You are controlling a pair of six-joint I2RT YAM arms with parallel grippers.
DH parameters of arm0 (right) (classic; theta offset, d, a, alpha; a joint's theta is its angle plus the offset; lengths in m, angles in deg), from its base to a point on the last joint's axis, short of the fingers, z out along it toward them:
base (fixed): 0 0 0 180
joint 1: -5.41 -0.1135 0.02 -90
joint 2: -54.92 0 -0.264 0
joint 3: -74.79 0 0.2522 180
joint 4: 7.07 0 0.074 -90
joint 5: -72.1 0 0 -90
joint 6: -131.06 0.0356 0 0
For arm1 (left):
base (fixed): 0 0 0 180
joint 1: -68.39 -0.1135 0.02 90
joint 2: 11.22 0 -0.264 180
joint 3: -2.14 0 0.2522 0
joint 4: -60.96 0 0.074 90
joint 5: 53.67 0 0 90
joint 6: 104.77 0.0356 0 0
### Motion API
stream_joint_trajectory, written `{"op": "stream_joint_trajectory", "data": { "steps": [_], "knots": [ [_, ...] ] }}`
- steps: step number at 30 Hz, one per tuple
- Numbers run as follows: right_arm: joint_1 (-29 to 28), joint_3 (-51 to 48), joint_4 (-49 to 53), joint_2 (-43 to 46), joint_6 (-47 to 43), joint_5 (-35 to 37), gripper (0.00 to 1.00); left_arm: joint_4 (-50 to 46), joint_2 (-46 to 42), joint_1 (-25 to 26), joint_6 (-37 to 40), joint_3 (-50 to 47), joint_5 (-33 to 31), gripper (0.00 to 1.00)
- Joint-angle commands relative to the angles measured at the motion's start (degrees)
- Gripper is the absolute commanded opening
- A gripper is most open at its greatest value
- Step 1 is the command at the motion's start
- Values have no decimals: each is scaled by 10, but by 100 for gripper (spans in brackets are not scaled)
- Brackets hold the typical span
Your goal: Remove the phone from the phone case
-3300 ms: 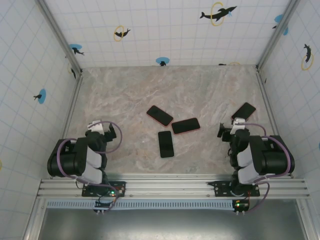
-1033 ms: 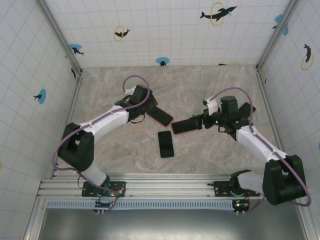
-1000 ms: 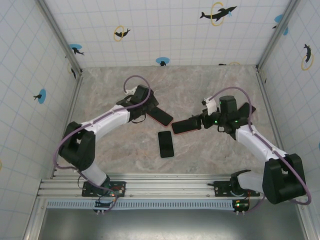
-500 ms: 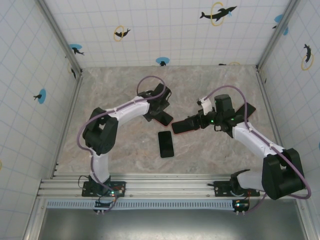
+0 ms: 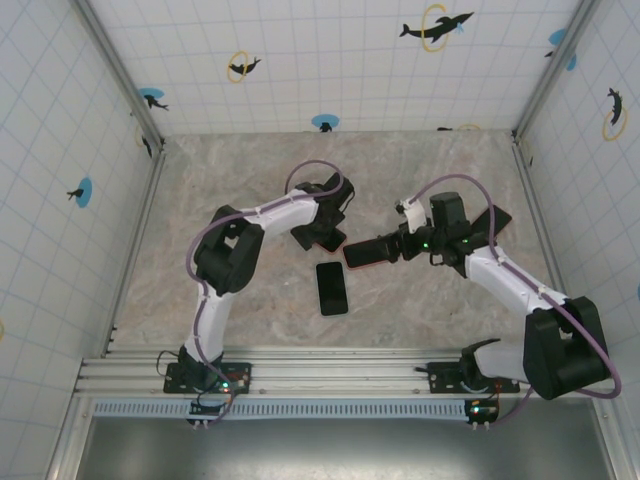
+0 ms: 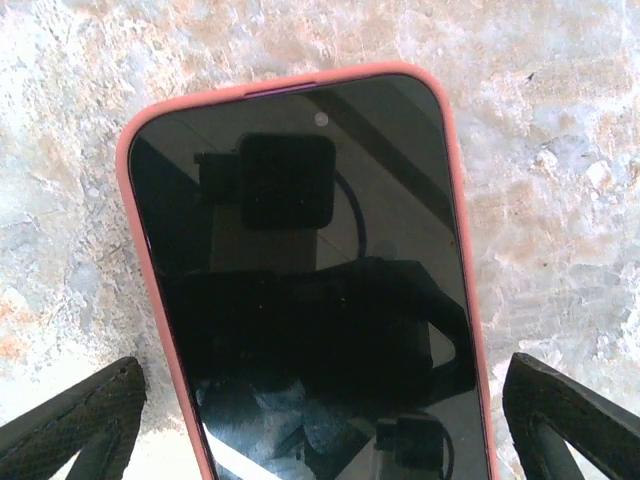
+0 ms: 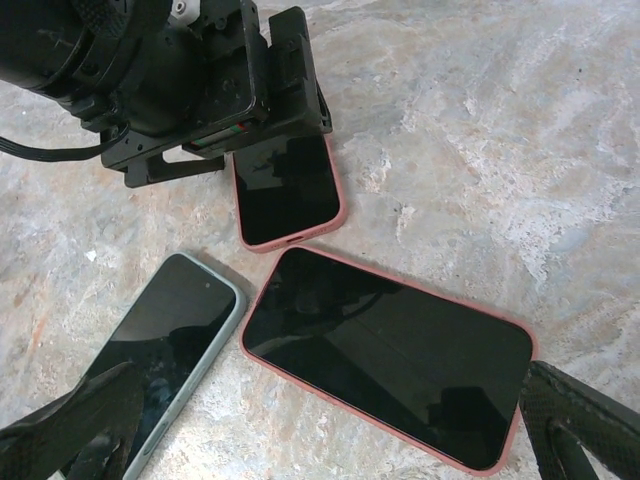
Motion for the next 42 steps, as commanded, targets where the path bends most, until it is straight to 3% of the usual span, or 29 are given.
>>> {"op": "stream_joint_trajectory", "data": {
  "steps": [1,13,23,28,42],
  "knots": [
    [8,-13,-4,10,4,-10,99,-32,18,0,-10,24,-4,94],
    [29,-24,-19,9,23,-36,99,-131,83,0,-18,103,-16,89],
    [34,-30,-45,8,47,-61,99,-118,91,-1,-15,87,-3,72],
    [34,-40,-74,10,76,-75,99,-104,66,-8,1,66,-11,58],
    [27,-85,-212,1,199,-124,99,-36,-44,-33,102,39,-47,50]
  ]
}}
